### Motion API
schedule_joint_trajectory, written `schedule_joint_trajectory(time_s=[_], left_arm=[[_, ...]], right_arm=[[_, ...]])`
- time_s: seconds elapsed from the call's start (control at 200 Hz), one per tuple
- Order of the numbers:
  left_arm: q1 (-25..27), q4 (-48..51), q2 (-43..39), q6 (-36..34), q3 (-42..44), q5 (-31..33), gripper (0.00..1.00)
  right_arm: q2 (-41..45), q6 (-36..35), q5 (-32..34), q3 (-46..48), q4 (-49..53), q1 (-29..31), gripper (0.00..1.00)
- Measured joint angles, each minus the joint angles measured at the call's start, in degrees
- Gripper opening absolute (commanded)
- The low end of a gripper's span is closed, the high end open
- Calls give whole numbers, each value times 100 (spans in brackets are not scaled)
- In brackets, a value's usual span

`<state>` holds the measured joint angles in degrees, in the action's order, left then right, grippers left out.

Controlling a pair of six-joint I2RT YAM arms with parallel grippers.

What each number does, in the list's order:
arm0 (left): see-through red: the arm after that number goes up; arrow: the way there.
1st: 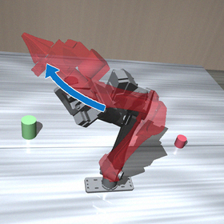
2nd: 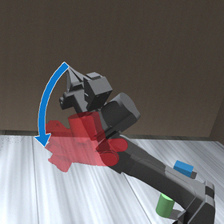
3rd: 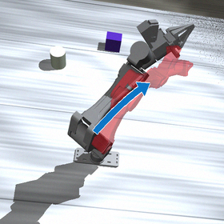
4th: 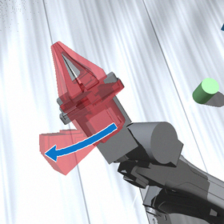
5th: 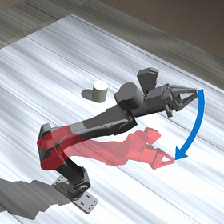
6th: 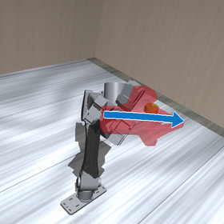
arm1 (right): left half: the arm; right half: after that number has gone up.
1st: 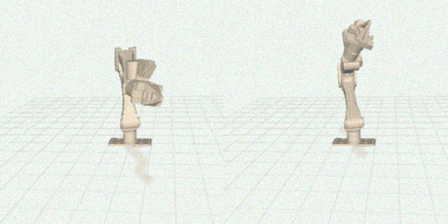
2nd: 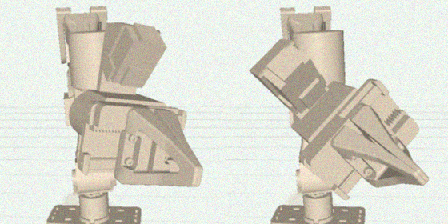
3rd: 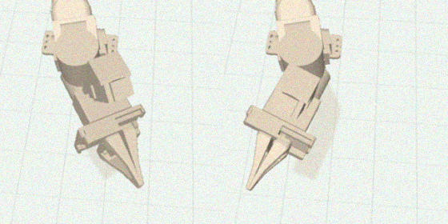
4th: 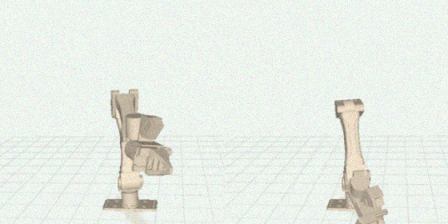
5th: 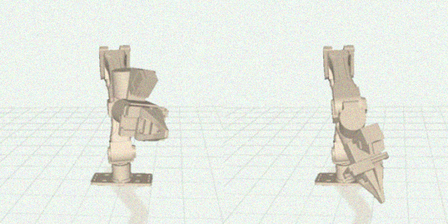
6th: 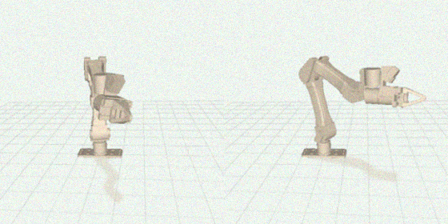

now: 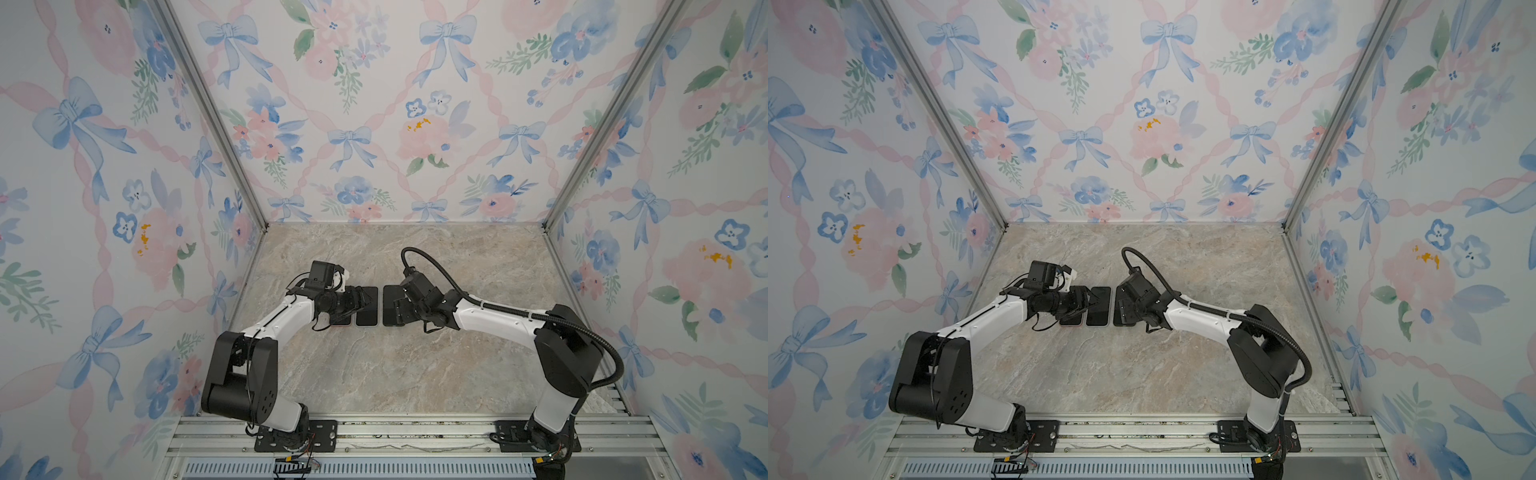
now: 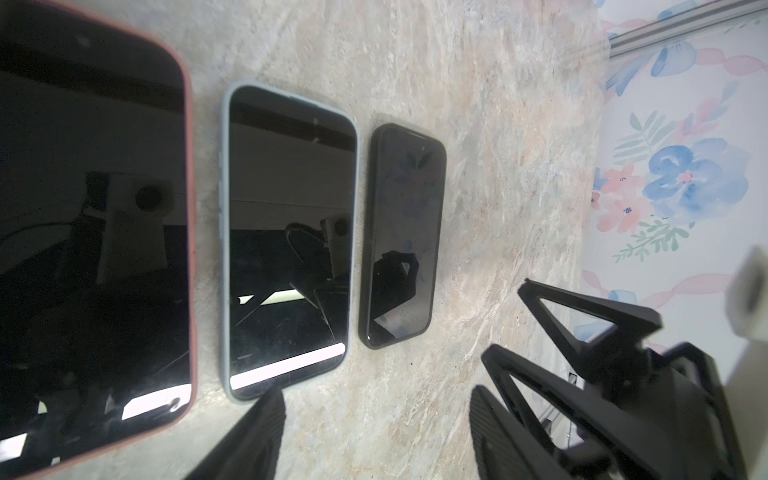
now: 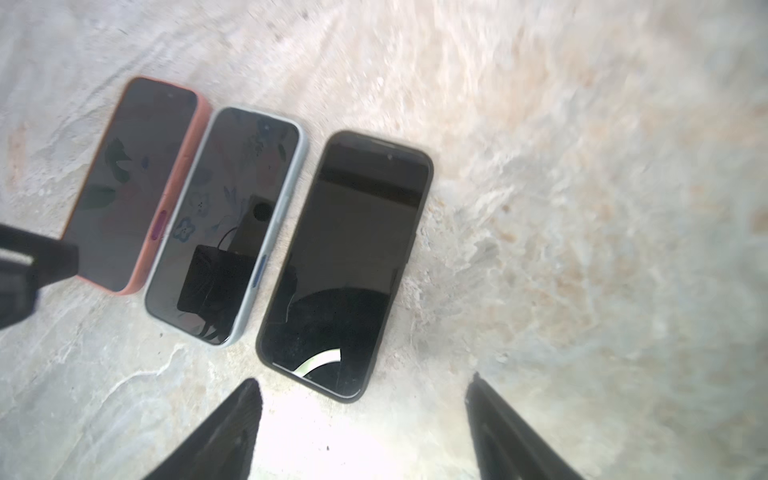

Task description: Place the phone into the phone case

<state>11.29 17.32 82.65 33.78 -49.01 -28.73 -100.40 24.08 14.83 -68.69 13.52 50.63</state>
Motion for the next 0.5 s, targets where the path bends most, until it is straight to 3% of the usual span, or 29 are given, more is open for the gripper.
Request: schedule_joint_trajectory(time_s=[0.265,0.325,0.4,0.5], left_arm=[[-9,114,-1193,-151,243,1445,77],[-9,127,-1414,-223,243,1744,82],[-9,125,-1613,-306,243,2142,97],[13,-57,-1799,-619,369,2865,98]], right_arm=[[1449,-1097,1300,1147,-916,7,77],[1825,-1357,1458,1399,-1056,-63,77],[2358,-1768,1681,1838,-1497,-153,81],[2946,-2450,1902,2625,-2433,-382,85]])
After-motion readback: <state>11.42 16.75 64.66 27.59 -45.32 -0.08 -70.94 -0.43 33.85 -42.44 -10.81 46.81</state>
